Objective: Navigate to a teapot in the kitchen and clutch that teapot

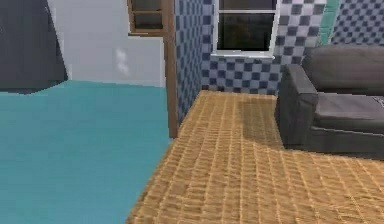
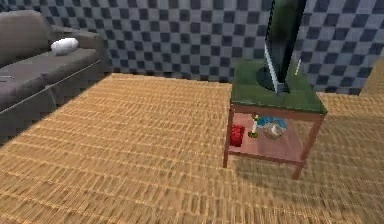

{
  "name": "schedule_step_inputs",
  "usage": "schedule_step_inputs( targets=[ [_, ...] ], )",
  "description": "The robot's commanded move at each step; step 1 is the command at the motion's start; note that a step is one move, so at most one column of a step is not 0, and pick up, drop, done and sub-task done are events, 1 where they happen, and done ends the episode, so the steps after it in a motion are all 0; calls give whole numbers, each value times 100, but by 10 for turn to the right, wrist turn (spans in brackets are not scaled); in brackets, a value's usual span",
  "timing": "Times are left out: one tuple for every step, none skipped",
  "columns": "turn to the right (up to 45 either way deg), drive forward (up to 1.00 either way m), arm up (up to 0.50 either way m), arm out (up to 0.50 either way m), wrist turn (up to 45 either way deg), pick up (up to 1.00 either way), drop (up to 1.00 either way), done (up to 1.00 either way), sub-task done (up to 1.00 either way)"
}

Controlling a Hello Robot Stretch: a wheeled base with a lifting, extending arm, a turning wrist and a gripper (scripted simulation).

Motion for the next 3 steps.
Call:
schedule_step_inputs(
  targets=[
    [0,65,0,0,0,0,0,0,0],
    [-300,0,0,0,0,0,0,0,0],
    [0,50,0,0,0,0,0,0,0]
  ],
)
